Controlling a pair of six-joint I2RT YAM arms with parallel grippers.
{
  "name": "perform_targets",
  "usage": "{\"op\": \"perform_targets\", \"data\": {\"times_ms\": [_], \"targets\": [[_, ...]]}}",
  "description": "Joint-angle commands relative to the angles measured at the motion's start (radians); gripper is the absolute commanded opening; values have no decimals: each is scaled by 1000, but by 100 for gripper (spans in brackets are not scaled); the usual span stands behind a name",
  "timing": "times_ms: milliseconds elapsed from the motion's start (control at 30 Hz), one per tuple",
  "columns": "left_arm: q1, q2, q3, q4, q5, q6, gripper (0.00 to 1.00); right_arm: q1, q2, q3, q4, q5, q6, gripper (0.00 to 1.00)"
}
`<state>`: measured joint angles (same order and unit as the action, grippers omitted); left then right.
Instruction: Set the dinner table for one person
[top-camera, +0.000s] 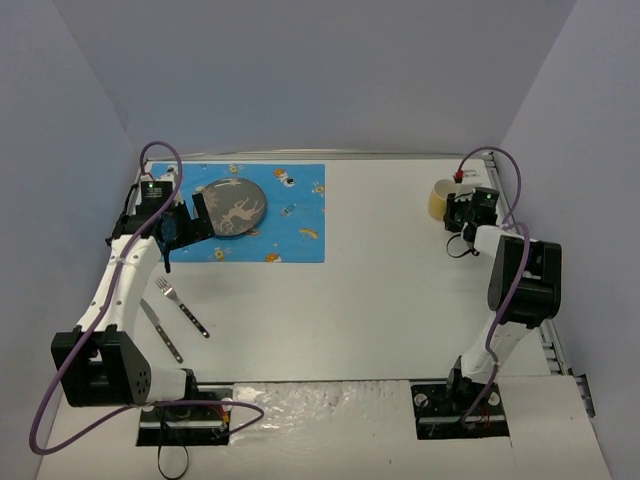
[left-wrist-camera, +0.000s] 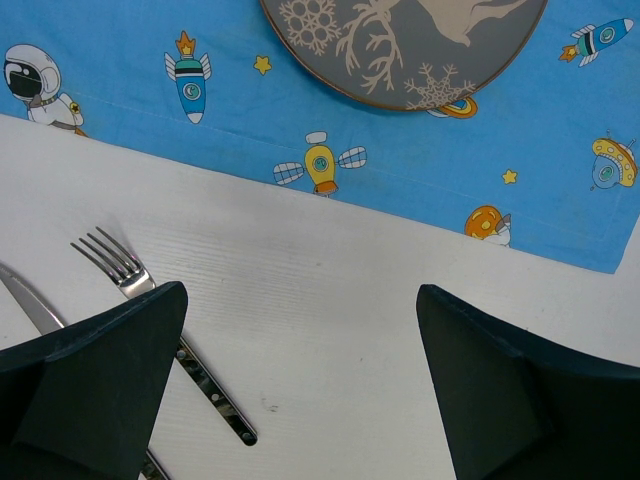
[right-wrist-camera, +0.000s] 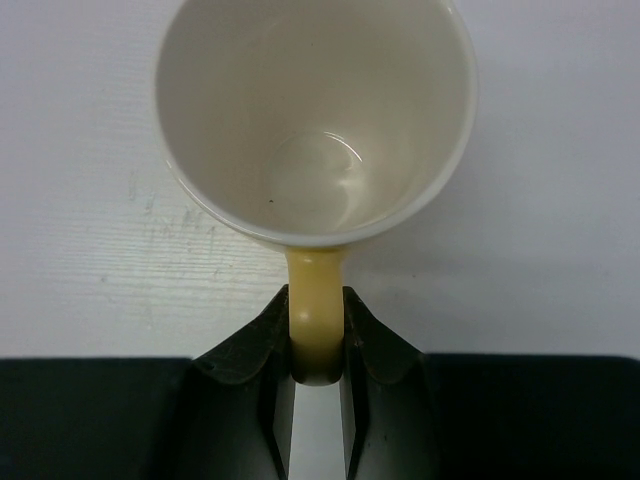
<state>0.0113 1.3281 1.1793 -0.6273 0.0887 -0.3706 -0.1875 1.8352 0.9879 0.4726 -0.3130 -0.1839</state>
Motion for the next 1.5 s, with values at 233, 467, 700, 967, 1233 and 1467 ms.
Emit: {"op": "perform_targets", "data": {"times_ms": [233,467,700,967,1233,1467], "targets": [[0,-9,9,28,5,-1,97,219,-86,-27,153,-107,15,0],[-1,-9,8,28,0,-2,97,358,-79,-17,143,-94,15,0],[0,-12,8,28,1,-2,97,446,-74,-19,143,-71,21,0],[-1,-13,5,29,-1,-4,97,513,-90,12,159,-34,26,0],[-1,-17,3,29,-15,0,97,540,-75,149,143,-19,25,0],[-1,-17,2,28,-21,1,97,560,4,277,149,-27,30,0]]}}
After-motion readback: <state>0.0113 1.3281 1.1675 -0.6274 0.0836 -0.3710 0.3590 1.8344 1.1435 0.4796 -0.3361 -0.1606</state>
